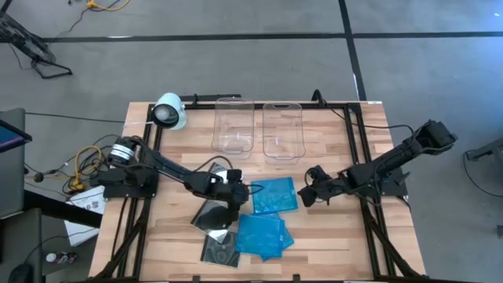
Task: Pick & place jewel cases by type
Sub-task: Put the top blue CD case into the right transparent bin
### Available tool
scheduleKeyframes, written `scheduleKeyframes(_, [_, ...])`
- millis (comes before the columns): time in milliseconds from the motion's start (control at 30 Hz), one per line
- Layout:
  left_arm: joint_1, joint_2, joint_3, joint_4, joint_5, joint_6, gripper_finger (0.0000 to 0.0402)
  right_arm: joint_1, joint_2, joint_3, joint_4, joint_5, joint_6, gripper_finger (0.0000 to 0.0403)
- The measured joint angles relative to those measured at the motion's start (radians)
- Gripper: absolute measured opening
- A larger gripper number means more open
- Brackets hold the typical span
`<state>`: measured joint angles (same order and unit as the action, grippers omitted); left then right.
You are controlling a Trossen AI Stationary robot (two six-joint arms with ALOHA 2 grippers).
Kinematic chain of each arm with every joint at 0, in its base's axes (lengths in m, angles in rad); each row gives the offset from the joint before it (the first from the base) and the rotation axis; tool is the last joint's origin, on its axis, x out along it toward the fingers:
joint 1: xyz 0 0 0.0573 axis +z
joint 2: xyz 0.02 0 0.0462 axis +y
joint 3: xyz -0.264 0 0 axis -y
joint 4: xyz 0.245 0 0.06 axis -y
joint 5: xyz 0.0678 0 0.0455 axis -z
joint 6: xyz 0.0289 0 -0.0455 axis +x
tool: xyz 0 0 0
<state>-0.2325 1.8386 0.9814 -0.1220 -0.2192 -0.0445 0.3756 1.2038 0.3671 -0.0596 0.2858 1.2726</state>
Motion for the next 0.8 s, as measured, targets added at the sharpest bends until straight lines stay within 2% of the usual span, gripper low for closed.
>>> scheduleKeyframes(133, [0.003,0.052,0.046,-0.025,0.010,-0.010,0.0208,0.000,0.013,-0.001,-0.007,0.000,0.027,0.0118])
scheduleKeyframes(433, [0.005,0.055,0.051,-0.025,0.014,-0.024,0.0208,-0.008,0.015,-0.001,0.025,0.000,0.037,0.0127])
scheduleKeyframes(800, [0.005,0.055,0.051,-0.021,0.014,-0.047,0.0208,-0.020,0.199,-0.001,0.223,-0.062,0.021,0.0183])
